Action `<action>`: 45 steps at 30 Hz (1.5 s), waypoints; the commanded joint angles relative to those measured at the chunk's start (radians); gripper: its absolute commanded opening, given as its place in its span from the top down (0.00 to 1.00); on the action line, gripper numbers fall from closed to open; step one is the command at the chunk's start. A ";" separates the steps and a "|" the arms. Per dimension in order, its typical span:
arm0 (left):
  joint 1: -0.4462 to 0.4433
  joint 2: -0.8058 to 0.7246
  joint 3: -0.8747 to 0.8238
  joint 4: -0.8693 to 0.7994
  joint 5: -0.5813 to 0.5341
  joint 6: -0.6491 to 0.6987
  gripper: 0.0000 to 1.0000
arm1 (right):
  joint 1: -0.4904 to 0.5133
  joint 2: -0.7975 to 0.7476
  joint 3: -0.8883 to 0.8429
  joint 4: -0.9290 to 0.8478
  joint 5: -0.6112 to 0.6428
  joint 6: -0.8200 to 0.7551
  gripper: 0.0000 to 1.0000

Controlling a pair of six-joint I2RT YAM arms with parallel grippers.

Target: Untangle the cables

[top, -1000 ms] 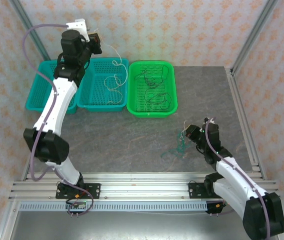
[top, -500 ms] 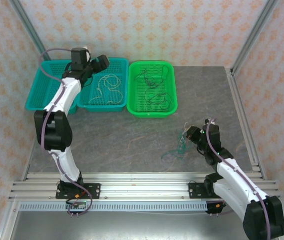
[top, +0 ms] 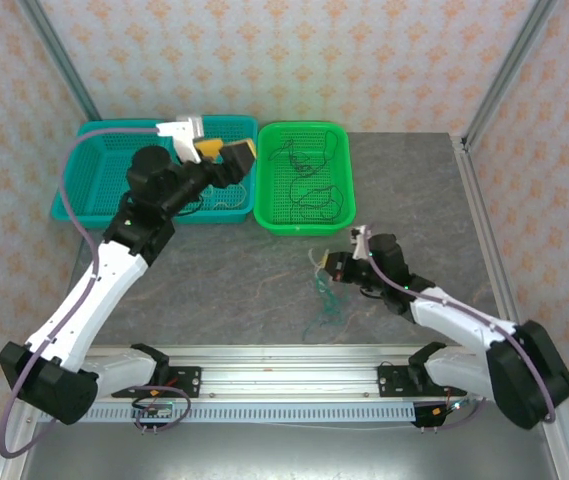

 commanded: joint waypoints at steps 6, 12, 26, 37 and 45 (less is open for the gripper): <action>-0.093 -0.013 -0.161 -0.206 -0.039 -0.004 0.10 | 0.041 0.052 0.025 0.022 0.014 -0.058 0.56; -0.182 -0.010 -0.336 -0.181 -0.091 -0.208 0.19 | 0.041 -0.196 -0.081 -0.007 0.264 -0.088 0.45; -0.295 0.237 -0.417 -0.175 -0.111 -0.398 0.57 | 0.040 -0.265 -0.152 0.040 0.302 -0.027 0.43; -0.295 0.386 -0.432 -0.005 -0.065 -0.377 0.63 | 0.041 -0.268 -0.163 0.039 0.301 -0.021 0.43; -0.296 0.448 -0.421 0.017 -0.044 -0.338 0.62 | 0.041 -0.295 -0.175 0.028 0.314 -0.016 0.43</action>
